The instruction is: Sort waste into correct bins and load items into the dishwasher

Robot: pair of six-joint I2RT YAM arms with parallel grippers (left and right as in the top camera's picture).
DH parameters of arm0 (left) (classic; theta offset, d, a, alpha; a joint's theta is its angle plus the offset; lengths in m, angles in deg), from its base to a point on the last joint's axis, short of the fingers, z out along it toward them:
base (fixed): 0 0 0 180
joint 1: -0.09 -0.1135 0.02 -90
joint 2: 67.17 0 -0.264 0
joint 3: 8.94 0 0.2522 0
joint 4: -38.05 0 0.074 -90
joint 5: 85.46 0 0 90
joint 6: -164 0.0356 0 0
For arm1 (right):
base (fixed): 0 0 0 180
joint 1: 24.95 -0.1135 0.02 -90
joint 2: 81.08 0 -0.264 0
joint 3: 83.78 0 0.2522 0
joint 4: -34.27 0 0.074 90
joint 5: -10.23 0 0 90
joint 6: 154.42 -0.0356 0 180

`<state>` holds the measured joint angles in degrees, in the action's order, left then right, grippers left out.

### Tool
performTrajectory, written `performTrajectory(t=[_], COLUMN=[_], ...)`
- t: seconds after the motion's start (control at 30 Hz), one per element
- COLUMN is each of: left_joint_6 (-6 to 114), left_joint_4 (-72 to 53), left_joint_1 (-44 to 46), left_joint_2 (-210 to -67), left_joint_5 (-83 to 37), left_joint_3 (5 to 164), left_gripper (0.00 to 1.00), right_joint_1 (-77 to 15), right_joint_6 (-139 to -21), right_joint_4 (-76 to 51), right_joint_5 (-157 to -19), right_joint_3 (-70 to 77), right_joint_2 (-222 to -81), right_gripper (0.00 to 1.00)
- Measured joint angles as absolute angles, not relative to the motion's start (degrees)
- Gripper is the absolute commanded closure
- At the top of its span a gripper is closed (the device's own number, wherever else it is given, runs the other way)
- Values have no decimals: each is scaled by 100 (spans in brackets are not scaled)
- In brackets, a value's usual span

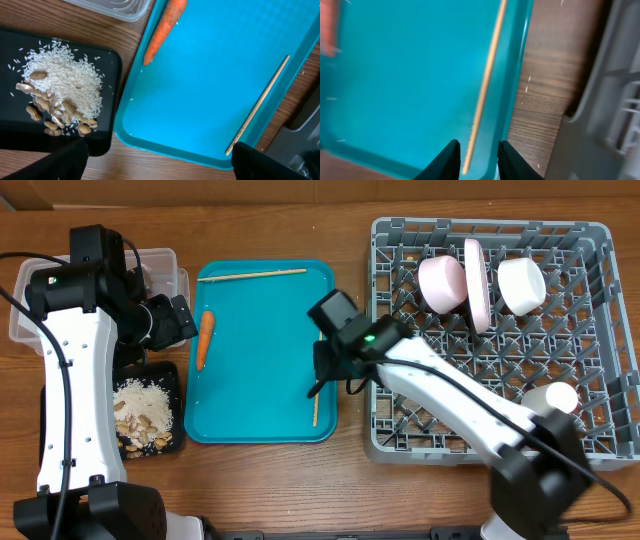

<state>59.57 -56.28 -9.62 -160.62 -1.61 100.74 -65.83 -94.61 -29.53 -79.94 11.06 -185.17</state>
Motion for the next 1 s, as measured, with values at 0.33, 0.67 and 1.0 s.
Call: performTrajectory(t=[0.33,0.67,1.0], left_joint_6=[5957,5959,5957], left_joint_4=[-5626,-5622,-5622], left_joint_1=[-962,-962,-962], left_joint_2=[-16062,-16062,-16062], left_joint_5=[-163,-161,-161], left_joint_3=[10074,10074,10074], left_gripper=[6,6,6], right_joint_1=[-6826,-6966,-6817], right_joint_6=[-9717,-10014,-9911], right_joint_4=[-2643,-2590,-4149], right_joint_5=[-8103,-8123,-7688], right_joint_3=[1100,1178,2175], right_joint_2=[-19584,-19966,-19695], right_gripper=[71,96,96])
